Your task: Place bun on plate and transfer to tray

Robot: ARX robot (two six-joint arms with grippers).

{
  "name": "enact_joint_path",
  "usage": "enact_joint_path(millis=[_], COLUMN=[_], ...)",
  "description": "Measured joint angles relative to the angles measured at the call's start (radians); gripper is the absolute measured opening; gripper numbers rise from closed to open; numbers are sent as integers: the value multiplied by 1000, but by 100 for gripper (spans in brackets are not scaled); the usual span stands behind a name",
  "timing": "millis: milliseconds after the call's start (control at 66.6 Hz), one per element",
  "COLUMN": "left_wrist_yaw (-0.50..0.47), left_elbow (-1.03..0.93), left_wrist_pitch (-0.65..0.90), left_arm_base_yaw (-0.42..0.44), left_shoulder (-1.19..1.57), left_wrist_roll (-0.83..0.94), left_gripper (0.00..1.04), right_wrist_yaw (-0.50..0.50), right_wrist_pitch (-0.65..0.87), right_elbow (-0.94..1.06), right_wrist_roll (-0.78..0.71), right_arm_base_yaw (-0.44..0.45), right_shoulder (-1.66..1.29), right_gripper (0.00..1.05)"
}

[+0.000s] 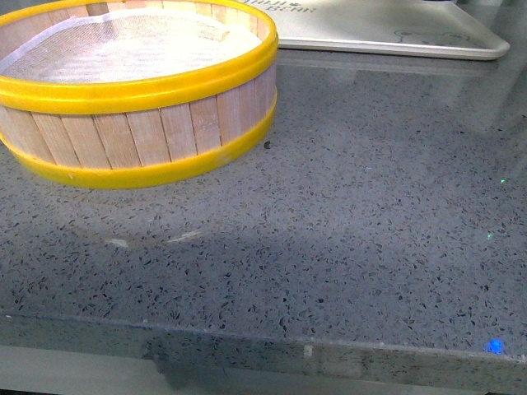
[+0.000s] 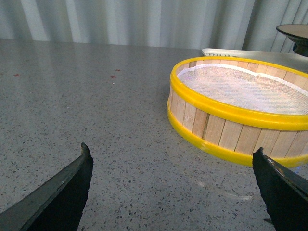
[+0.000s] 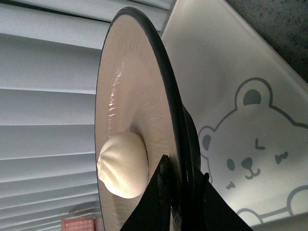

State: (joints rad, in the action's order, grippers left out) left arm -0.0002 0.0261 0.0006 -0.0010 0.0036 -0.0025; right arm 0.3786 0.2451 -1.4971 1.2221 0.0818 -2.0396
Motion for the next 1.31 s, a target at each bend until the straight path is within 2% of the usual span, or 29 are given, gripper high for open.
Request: enact_joint_path(millis=[1186, 1216, 1306], left_wrist_yaw=[0, 0, 0], left_elbow=[0, 0, 0], left_wrist_pitch=[0, 0, 0], left_arm_base_yaw=[0, 0, 0], left_shoulder=[0, 0, 0], left_wrist_roll=[0, 0, 0], left_gripper=[98, 98, 98], right_wrist_yaw=[-30, -29, -24], right_wrist_pitch=[-60, -60, -59], right_elbow=[-32, -32, -32], right_wrist_roll=[-19, -21, -15], right_arm_base_yaw=[15, 15, 16], right_shoulder=[-66, -66, -66], right_gripper=[3, 5, 19])
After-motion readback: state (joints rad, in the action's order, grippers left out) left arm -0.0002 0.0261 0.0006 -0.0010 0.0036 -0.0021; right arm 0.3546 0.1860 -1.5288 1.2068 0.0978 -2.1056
